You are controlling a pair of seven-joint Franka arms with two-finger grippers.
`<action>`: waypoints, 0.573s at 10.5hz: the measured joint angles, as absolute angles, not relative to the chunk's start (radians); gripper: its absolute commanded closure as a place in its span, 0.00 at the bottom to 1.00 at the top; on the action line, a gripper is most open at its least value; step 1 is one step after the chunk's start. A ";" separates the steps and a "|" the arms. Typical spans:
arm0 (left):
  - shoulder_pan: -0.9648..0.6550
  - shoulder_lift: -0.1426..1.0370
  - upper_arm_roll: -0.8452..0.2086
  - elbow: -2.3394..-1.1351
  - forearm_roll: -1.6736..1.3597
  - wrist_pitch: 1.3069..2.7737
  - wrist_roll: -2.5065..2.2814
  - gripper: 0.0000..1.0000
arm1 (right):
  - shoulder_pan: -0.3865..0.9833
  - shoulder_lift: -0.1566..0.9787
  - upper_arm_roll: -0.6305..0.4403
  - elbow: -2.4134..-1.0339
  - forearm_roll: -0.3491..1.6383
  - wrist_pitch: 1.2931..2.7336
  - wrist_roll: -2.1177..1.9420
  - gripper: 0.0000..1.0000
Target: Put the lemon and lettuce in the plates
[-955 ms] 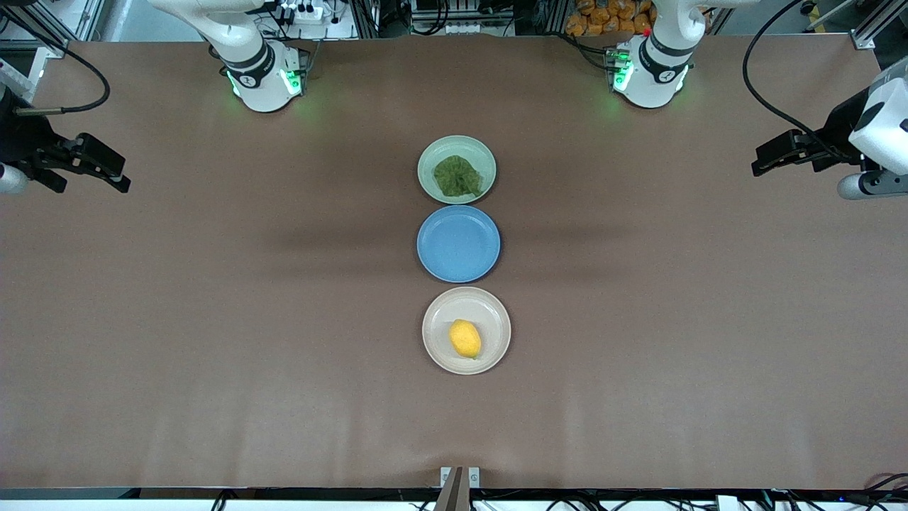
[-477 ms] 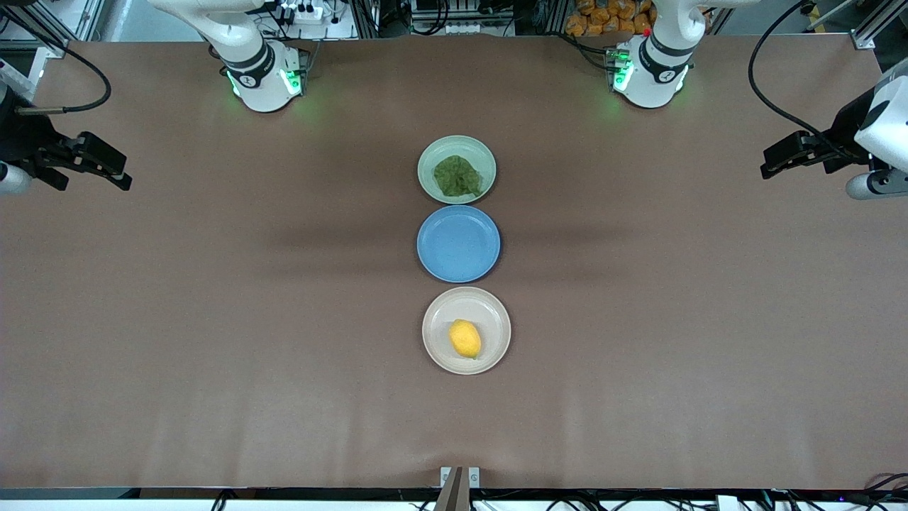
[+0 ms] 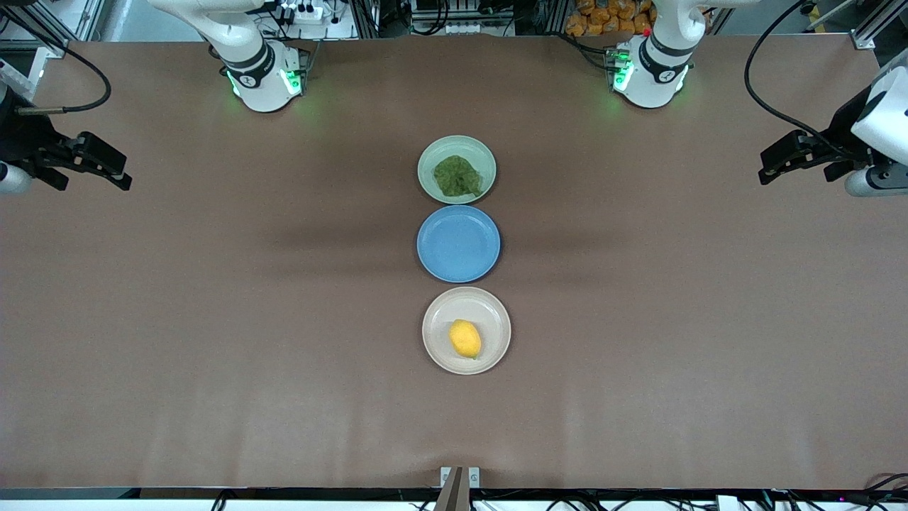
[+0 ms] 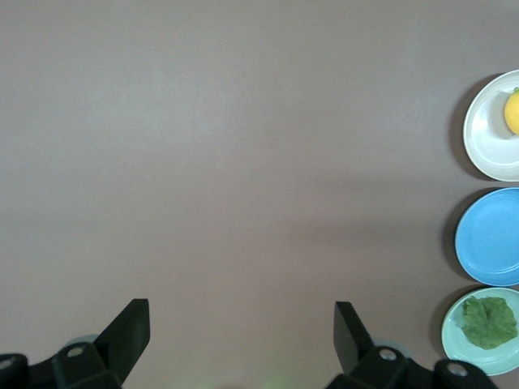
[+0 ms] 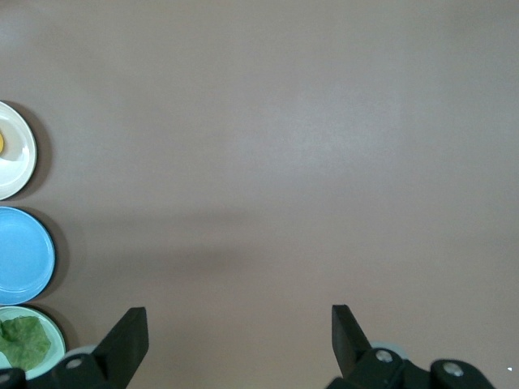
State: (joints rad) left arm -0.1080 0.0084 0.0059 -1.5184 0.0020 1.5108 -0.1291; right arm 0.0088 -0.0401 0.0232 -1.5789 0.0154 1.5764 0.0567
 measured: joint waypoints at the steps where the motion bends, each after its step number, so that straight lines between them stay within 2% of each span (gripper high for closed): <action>1: -0.108 0.010 0.006 -1.518 0.004 1.517 -0.122 0.00 | 0.009 -0.040 0.023 -1.579 0.015 1.576 0.057 0.00; 6: -0.106 0.036 0.006 -1.519 0.004 1.535 -0.119 0.00 | 0.009 -0.040 0.023 -1.579 0.015 1.577 0.056 0.00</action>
State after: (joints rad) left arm -0.1060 0.0361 0.0056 -1.5191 0.0042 1.5348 -0.1195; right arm 0.0088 -0.0401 0.0231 -1.5788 0.0153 1.5766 0.0564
